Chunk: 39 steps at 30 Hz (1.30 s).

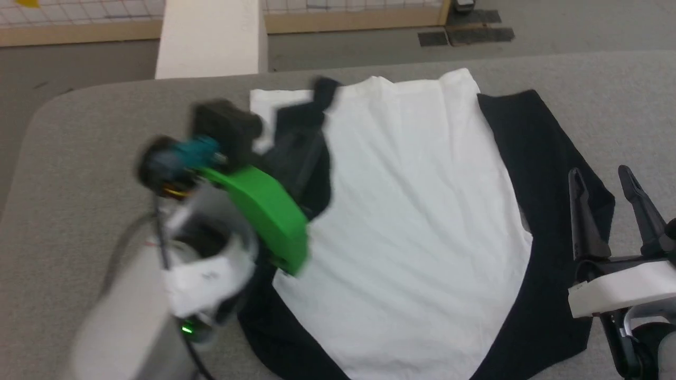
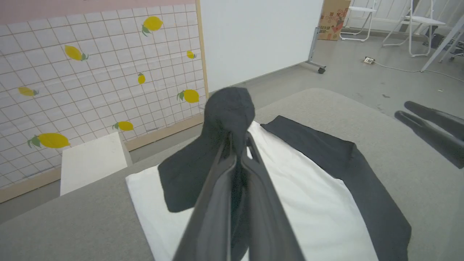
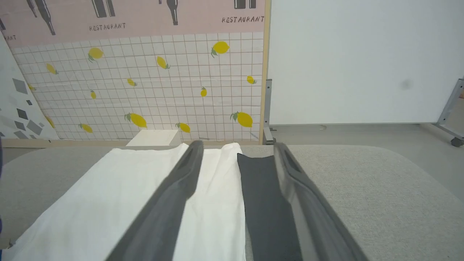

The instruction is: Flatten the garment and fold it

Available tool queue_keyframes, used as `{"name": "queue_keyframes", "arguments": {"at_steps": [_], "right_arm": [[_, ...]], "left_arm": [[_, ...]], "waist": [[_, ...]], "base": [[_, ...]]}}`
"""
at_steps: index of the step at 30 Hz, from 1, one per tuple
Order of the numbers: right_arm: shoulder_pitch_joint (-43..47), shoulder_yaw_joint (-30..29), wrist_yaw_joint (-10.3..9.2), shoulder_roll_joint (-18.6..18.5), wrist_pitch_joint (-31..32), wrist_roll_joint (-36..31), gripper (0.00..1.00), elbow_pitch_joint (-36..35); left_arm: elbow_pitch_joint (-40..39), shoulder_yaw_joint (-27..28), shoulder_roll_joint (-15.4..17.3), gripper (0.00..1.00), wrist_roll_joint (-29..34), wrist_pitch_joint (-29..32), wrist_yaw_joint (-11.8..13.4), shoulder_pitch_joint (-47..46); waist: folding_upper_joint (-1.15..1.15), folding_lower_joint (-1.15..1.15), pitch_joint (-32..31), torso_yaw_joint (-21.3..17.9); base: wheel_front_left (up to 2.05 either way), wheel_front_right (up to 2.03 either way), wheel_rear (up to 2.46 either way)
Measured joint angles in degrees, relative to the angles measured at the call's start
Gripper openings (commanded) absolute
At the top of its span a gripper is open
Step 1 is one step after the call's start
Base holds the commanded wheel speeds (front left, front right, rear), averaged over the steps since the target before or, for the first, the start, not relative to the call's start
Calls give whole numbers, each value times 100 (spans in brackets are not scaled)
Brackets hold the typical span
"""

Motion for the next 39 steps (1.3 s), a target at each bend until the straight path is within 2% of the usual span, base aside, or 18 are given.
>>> {"name": "queue_keyframes", "arguments": {"at_steps": [5,12,24,25,26,30,34,37,39], "right_arm": [[2,56,0,18,41,41,100,-52],[1,64,0,29,40,59,100,-12],[1,108,0,42,-37,142,100,188],[0,121,0,44,-38,161,100,213],[0,127,0,44,-38,163,100,227],[-1,118,0,47,-77,201,100,301],[5,38,0,48,-88,201,100,355],[21,-43,0,49,-90,201,100,402],[26,-105,0,49,-96,200,100,437]], "left_arm": [[455,-820,-809,0,-154,-232,-301,157],[1407,-1794,-1456,0,-153,-323,-740,243],[3511,-2735,-1902,0,-166,-645,-1141,447],[3717,-2787,-1919,31,-191,-709,-1158,447],[3836,-2821,-1930,100,-204,-749,-1161,445],[4031,-2776,-1992,100,-546,-956,-1213,445],[3767,-2182,-1964,100,-784,-1641,-1189,430],[3437,-1615,-1709,100,-793,-2271,-937,422],[3275,-1171,-1432,100,-753,-2747,-680,431]], "waist": [[0,0,-145,150],[0,0,-75,17],[0,0,93,-274],[0,0,103,-299],[0,0,109,-315],[0,0,113,-338],[0,0,90,-271],[0,0,76,-201],[0,0,68,-143]], "base": [[0,0,0],[0,0,0],[0,0,0],[0,0,0],[0,0,0],[0,0,0],[0,0,0],[0,0,0],[0,0,0]]}}
